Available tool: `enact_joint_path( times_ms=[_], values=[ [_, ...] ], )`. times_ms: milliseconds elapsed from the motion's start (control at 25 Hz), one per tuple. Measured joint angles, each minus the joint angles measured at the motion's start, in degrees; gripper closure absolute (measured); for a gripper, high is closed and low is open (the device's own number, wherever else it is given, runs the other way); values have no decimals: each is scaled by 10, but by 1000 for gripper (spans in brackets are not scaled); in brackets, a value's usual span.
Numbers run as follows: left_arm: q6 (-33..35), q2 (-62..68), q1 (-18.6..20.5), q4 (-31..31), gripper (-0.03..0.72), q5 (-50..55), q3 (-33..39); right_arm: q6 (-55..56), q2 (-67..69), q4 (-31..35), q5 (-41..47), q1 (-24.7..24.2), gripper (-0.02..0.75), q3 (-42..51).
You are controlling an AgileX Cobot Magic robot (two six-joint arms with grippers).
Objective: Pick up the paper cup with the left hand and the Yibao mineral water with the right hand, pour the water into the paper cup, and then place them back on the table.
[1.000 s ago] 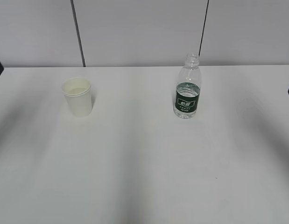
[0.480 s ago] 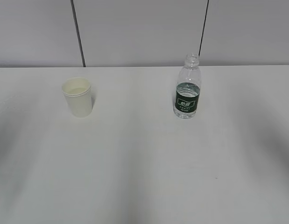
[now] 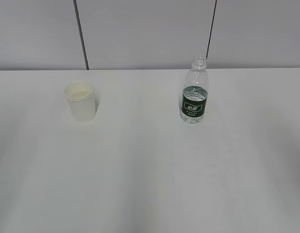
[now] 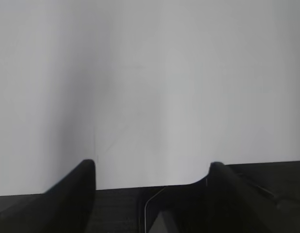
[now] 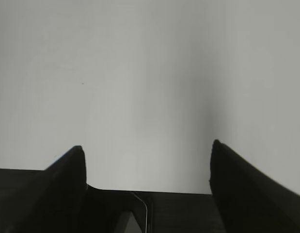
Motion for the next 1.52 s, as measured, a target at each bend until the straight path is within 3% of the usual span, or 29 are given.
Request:
enact_joint_path(
  times_ms=[200,840,1080,1520],
  values=[
    [0,-85,0,-26,268,3,20,-12,-93,0,1,0,152,53],
    [10,-305,0,-17,293,-2,106,-29,-430,0,-44,0,153,222],
    [15,-377,0,-16,316,-32,131,-32,-468,0,-49,0,153,246],
    [31,-379,0,-15,318,-82,152,-63,-470,0,-53,0,153,255]
  ],
)
